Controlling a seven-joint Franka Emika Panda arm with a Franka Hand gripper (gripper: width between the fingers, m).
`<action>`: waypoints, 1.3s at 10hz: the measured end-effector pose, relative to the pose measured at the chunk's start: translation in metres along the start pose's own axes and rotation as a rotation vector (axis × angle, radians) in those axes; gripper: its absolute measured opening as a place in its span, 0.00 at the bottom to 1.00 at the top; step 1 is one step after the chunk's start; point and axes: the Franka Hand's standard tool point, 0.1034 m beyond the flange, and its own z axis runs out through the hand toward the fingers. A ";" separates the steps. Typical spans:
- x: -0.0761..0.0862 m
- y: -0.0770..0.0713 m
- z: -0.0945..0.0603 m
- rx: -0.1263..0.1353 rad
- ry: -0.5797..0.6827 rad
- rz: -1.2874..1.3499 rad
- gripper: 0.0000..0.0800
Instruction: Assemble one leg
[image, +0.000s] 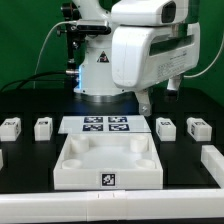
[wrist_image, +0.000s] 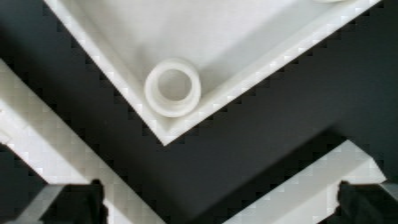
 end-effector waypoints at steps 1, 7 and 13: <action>0.000 0.000 0.000 0.000 0.000 0.000 0.81; 0.000 0.000 0.000 0.000 0.000 0.000 0.81; -0.026 -0.029 0.014 0.014 -0.015 -0.089 0.81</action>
Offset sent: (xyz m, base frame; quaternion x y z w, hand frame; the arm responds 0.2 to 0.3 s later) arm 0.0000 0.0000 0.0000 0.0000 0.0000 0.0000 1.0000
